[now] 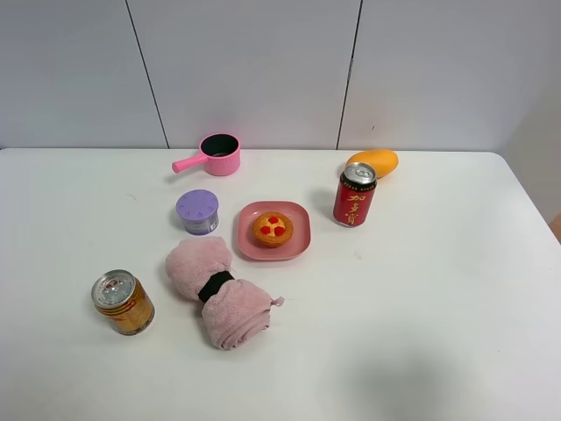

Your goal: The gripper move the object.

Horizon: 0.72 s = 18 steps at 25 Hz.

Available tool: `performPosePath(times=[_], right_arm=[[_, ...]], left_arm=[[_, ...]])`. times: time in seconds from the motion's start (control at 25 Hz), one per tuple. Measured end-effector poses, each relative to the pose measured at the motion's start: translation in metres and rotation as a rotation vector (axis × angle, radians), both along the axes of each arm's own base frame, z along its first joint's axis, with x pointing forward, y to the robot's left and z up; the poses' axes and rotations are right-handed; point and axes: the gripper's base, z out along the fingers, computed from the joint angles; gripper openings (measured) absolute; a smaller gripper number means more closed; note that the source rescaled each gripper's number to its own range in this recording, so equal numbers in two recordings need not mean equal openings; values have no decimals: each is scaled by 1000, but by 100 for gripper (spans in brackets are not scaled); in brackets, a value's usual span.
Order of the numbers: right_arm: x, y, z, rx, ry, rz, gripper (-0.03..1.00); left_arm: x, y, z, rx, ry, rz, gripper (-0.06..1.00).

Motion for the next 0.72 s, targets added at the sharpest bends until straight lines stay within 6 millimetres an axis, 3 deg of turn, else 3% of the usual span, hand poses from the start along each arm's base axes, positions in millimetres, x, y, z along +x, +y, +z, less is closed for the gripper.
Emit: performPosePath(times=[0.72], right_arm=[[0, 0, 1, 1, -10, 0, 81]], left_arm=[[0, 0, 0, 1, 0, 0, 100]])
